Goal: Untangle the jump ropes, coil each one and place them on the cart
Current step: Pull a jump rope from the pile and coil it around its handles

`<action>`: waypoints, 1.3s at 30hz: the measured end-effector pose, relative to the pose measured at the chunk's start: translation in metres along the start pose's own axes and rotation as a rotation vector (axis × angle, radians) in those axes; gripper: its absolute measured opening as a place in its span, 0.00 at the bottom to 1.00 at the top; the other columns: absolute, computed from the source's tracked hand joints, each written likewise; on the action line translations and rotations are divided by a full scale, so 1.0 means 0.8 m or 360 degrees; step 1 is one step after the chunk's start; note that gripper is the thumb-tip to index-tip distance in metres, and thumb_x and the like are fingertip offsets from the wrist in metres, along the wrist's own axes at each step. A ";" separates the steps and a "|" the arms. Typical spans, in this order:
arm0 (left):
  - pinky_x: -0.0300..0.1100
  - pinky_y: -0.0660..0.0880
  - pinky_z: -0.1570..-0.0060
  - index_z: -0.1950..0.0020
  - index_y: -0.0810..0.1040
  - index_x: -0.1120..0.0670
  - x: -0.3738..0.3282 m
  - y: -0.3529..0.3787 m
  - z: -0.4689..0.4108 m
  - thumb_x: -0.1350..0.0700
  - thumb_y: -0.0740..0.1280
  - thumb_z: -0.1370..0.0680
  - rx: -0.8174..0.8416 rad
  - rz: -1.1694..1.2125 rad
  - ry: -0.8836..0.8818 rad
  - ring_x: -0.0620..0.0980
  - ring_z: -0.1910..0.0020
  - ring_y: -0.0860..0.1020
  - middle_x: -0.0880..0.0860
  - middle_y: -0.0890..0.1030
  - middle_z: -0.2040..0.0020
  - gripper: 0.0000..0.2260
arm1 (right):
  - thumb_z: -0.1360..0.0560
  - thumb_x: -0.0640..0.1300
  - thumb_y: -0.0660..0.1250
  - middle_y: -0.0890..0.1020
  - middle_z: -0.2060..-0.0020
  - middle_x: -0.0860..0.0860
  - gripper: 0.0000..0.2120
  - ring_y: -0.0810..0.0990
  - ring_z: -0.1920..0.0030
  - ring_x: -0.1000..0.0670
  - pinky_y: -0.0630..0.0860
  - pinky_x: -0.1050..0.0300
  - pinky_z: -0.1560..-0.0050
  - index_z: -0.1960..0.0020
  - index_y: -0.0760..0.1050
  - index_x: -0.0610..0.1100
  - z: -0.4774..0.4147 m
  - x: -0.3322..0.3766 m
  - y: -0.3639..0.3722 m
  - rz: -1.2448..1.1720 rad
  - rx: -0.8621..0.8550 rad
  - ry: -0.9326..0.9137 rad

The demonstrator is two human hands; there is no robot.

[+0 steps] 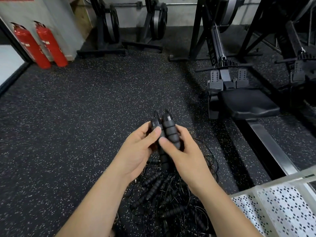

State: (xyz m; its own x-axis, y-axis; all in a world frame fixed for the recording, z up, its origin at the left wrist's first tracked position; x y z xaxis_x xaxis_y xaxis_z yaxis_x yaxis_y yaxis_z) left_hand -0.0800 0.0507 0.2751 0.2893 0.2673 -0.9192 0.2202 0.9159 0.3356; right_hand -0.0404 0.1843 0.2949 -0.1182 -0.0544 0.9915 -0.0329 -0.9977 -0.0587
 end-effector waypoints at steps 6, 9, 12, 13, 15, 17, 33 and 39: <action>0.61 0.79 0.34 0.35 0.85 0.48 -0.025 -0.024 0.005 0.43 0.67 0.15 -0.0302 -0.0611 0.0094 0.48 0.42 0.83 0.51 0.87 0.38 0.15 | 0.24 0.37 0.79 0.88 0.46 0.49 0.33 0.87 0.58 0.43 0.85 0.46 0.62 0.29 0.73 0.63 -0.004 -0.009 0.007 0.0013 0.0280 0.0124; 0.51 0.72 0.25 0.27 0.78 0.38 -0.053 -0.053 0.012 0.35 0.57 0.14 -0.0655 -0.1118 0.0313 0.37 0.32 0.77 0.36 0.80 0.30 0.20 | 0.25 0.36 0.79 0.88 0.51 0.45 0.23 0.84 0.61 0.45 0.80 0.50 0.65 0.36 0.75 0.52 -0.007 -0.013 -0.010 0.0178 0.0326 0.0239; 0.50 0.67 0.23 0.33 0.83 0.38 -0.060 -0.056 0.011 0.46 0.56 0.11 -0.0564 -0.0832 0.0400 0.36 0.29 0.75 0.35 0.81 0.32 0.16 | 0.25 0.34 0.78 0.84 0.57 0.43 0.18 0.82 0.60 0.46 0.77 0.50 0.66 0.39 0.76 0.42 0.004 -0.013 -0.008 0.0229 0.0607 0.0352; 0.53 0.67 0.22 0.37 0.86 0.42 -0.057 -0.052 0.009 0.47 0.56 0.10 -0.0487 -0.0719 0.0382 0.40 0.29 0.77 0.39 0.84 0.34 0.18 | 0.25 0.33 0.78 0.84 0.57 0.44 0.18 0.81 0.60 0.46 0.76 0.50 0.66 0.38 0.76 0.41 0.010 -0.009 -0.003 0.0197 0.0727 0.0359; 0.61 0.68 0.23 0.48 0.89 0.48 -0.048 -0.047 0.004 0.46 0.58 0.11 -0.0409 -0.0505 0.0303 0.48 0.36 0.82 0.48 0.88 0.41 0.20 | 0.24 0.31 0.77 0.83 0.57 0.45 0.20 0.80 0.59 0.45 0.74 0.52 0.66 0.36 0.77 0.39 0.019 0.005 0.006 0.0086 0.0892 0.0334; 0.62 0.70 0.26 0.52 0.88 0.48 -0.034 -0.044 0.002 0.42 0.64 0.14 -0.0420 -0.0240 0.0178 0.50 0.42 0.82 0.51 0.87 0.47 0.17 | 0.25 0.28 0.77 0.83 0.56 0.45 0.23 0.78 0.58 0.46 0.74 0.52 0.66 0.34 0.78 0.41 0.023 0.020 0.009 -0.0057 0.0926 0.0277; 0.27 0.72 0.58 0.60 0.69 0.40 0.020 -0.002 0.011 0.59 0.63 0.12 -0.0337 -0.0918 -0.0173 0.30 0.65 0.75 0.40 0.73 0.61 0.19 | 0.29 0.25 0.74 0.84 0.52 0.35 0.21 0.80 0.61 0.39 0.79 0.48 0.63 0.40 0.75 0.41 0.004 0.040 -0.012 -0.0043 0.0396 -0.0108; 0.61 0.79 0.52 0.60 0.77 0.48 0.017 0.014 0.004 0.37 0.54 0.17 -0.0179 -0.1173 -0.0112 0.56 0.66 0.76 0.45 0.77 0.70 0.22 | 0.26 0.23 0.71 0.86 0.41 0.40 0.24 0.83 0.54 0.43 0.75 0.49 0.64 0.34 0.71 0.39 -0.001 0.036 -0.016 -0.0315 0.0349 -0.0053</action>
State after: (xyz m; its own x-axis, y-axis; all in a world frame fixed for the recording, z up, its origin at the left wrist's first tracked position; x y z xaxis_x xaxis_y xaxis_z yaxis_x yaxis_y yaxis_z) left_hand -0.0702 0.0637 0.2668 0.1632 -0.4438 -0.8811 0.2844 0.8763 -0.3887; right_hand -0.0443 0.1954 0.3240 -0.0983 0.1444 0.9846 0.1634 -0.9737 0.1591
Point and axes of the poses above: each hand's wrist, its own z-axis away from the middle knuckle, its own y-axis out of the palm, x = y × z, the point moved 9 cm from there along -z, towards the middle knuckle
